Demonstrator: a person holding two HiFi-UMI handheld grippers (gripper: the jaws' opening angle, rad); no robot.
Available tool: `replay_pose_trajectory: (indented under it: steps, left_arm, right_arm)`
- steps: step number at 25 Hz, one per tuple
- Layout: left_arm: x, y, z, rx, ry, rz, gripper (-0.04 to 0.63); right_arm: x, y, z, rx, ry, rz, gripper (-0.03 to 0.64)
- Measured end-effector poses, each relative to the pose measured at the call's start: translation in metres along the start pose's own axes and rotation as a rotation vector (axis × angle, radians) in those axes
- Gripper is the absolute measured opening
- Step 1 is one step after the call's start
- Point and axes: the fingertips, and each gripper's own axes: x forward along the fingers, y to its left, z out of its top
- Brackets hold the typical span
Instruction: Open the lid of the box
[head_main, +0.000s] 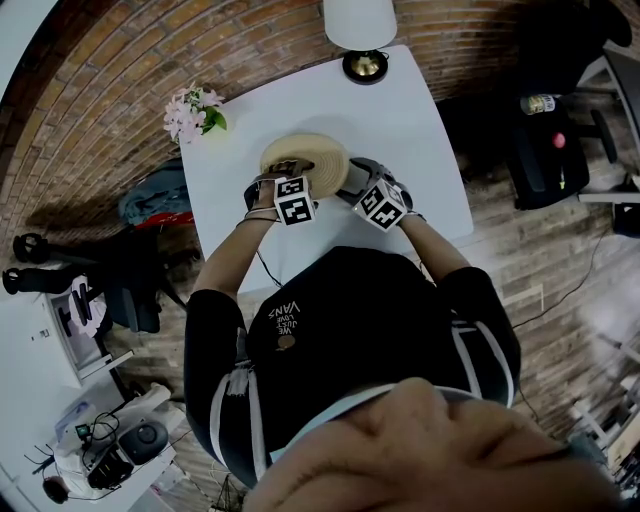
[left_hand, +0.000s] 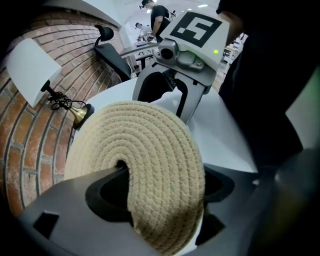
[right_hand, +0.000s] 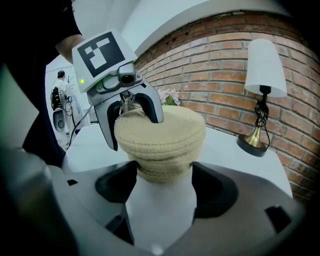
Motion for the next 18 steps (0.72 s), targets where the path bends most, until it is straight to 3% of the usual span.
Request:
replay_pose_trajectory:
  steps: [1, 12, 18]
  left_arm:
    - [0.000, 0.001, 0.000, -0.002, -0.004, 0.000, 0.393]
    - [-0.008, 0.001, 0.005, -0.006, -0.075, -0.001, 0.387]
    - [-0.018, 0.002, 0.008, -0.046, -0.139, -0.021, 0.382]
  right_arm:
    - [0.000, 0.000, 0.000, 0.000, 0.000, 0.000, 0.316]
    - [0.001, 0.001, -0.003, 0.013, 0.002, -0.002, 0.318]
    - [0.002, 0.002, -0.003, 0.017, 0.009, -0.016, 0.317]
